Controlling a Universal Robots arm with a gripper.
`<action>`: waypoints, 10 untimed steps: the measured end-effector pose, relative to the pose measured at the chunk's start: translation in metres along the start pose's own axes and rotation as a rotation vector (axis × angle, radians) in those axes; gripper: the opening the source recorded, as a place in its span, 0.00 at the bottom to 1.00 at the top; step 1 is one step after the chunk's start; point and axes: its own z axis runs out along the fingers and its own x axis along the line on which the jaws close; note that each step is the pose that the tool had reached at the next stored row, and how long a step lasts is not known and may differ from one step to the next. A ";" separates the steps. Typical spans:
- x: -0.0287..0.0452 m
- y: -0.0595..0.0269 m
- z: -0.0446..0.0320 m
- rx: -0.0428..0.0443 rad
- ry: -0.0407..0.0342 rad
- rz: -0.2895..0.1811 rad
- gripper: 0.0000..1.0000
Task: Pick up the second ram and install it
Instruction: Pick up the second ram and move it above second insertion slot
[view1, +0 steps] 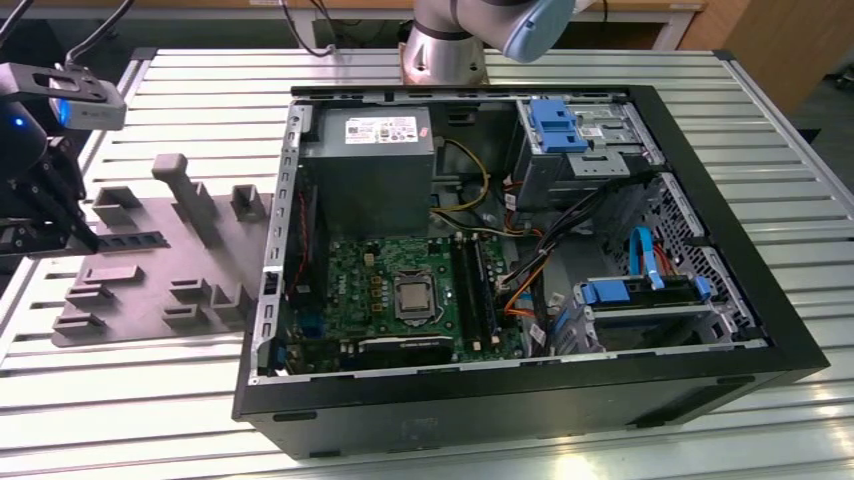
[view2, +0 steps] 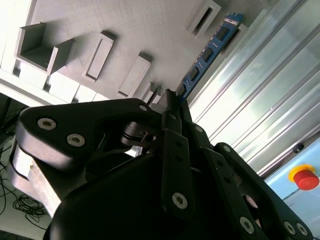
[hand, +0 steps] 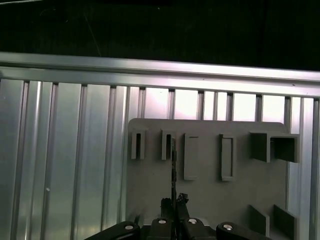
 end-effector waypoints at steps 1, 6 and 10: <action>0.0000 0.0000 -0.0006 0.0000 0.0000 0.000 0.14; 0.0000 0.0001 -0.0030 0.0000 0.0000 0.000 0.14; -0.0001 0.0001 -0.0049 0.0001 -0.0001 0.000 0.14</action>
